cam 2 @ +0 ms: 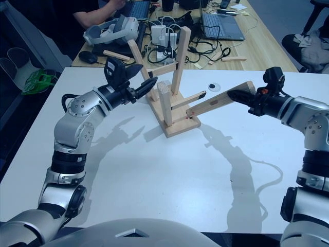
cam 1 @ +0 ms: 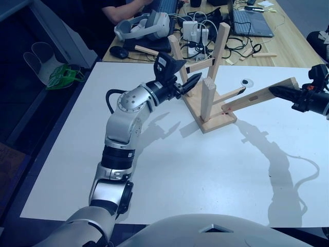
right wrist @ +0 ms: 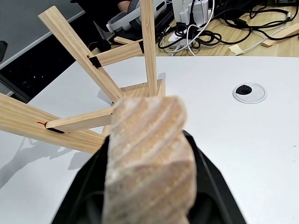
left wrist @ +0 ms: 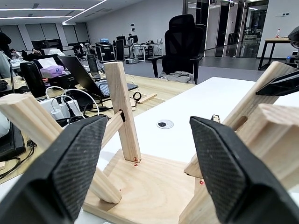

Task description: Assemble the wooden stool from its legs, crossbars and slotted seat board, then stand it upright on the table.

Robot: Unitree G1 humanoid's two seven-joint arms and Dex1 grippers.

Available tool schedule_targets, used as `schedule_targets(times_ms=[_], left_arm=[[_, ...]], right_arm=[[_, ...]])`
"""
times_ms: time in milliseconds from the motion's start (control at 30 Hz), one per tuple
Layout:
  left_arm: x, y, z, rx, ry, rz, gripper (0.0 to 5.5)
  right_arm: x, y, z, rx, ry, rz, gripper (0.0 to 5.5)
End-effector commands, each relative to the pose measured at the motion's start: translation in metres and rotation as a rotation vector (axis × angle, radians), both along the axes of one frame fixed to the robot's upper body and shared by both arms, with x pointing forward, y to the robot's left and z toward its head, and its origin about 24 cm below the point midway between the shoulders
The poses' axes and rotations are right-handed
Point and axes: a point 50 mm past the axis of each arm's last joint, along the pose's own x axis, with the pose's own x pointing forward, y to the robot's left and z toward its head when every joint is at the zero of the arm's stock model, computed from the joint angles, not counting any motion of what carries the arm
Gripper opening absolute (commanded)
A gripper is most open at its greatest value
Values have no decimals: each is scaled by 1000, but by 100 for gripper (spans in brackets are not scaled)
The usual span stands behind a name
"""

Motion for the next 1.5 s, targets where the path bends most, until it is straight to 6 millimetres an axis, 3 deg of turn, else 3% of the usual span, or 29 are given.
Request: schedule_targets(times_ms=[33,200,567,833,1167,1367,1500], left_arm=[[2,1,0,-8,0,6,327],[2,-1,-1,-17,-1,8,327],[1,-3,-2,-26,2,10,327],[1,-3,-4,-32,7,20,327],[3,-5,-6,-50,3,43,327],[4,-6,-9,-62,-4,61,327],[5,-11,-10,-81,-6,66,327]], right_arm=[[6,0,22,4,-66,-17,100],[8,1,24,-7,-59,0,100],[17,-5,2,-82,50,52,100],[30,-8,13,-187,65,138,100],[39,-5,4,-232,151,215,100],[62,9,35,-227,111,221,100],[76,24,42,-252,106,255,100]])
